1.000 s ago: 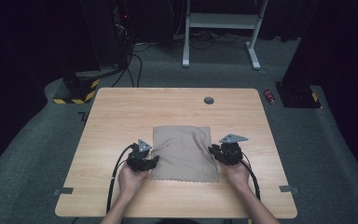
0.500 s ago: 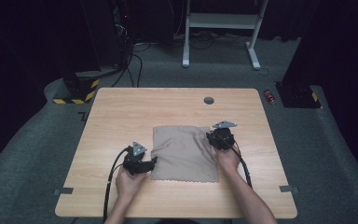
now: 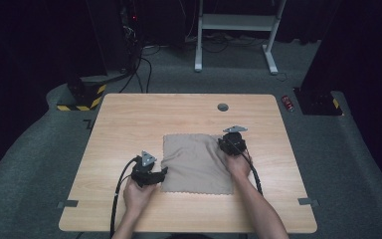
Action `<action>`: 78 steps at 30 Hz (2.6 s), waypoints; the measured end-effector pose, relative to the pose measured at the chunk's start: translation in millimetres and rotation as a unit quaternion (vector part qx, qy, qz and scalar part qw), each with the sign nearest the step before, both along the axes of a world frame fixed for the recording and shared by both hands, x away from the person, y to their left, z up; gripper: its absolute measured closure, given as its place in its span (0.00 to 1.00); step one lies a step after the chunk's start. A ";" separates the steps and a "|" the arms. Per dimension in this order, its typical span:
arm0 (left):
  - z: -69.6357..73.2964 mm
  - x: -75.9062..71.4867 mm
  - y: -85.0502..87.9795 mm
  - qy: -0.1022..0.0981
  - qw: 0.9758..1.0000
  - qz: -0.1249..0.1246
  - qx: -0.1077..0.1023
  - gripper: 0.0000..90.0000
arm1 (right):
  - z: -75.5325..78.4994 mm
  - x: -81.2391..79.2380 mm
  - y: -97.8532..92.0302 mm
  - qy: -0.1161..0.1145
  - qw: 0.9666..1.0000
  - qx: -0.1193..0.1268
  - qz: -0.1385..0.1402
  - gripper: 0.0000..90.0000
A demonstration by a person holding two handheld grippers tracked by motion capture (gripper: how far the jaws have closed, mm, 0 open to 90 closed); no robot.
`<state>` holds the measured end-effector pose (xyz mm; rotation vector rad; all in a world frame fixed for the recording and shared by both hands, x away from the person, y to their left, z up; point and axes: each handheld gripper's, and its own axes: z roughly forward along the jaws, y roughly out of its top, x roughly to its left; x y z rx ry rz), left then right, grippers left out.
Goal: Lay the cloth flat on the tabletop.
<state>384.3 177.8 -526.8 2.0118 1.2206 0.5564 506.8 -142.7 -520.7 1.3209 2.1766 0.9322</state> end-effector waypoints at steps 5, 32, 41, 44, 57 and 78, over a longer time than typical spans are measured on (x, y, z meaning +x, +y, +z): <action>0.0 -0.1 0.0 0.000 1.000 0.000 0.001 0.37 | 5.2 5.9 4.8 0.019 0.999 -0.024 0.013 0.98; 0.0 0.4 -0.6 0.001 1.000 0.001 -0.001 0.37 | 13.7 3.5 -26.6 0.013 1.000 -0.024 -0.009 0.89; 6.1 -11.9 -1.6 0.015 1.000 -0.024 -0.012 0.41 | 23.7 -74.7 -37.9 0.004 0.996 -0.007 0.091 0.84; 9.2 -24.5 -4.0 0.012 0.999 -0.040 -0.004 0.42 | 20.7 -101.4 -42.9 0.005 0.993 -0.008 0.115 0.84; 8.0 -46.3 -7.5 0.023 0.997 -0.068 0.022 0.53 | 4.1 -153.2 -46.8 0.002 0.985 -0.032 0.167 0.86; 9.8 -46.1 -19.4 0.035 0.995 -0.096 0.022 0.52 | 5.4 -157.5 -36.5 0.003 0.984 -0.033 0.172 0.76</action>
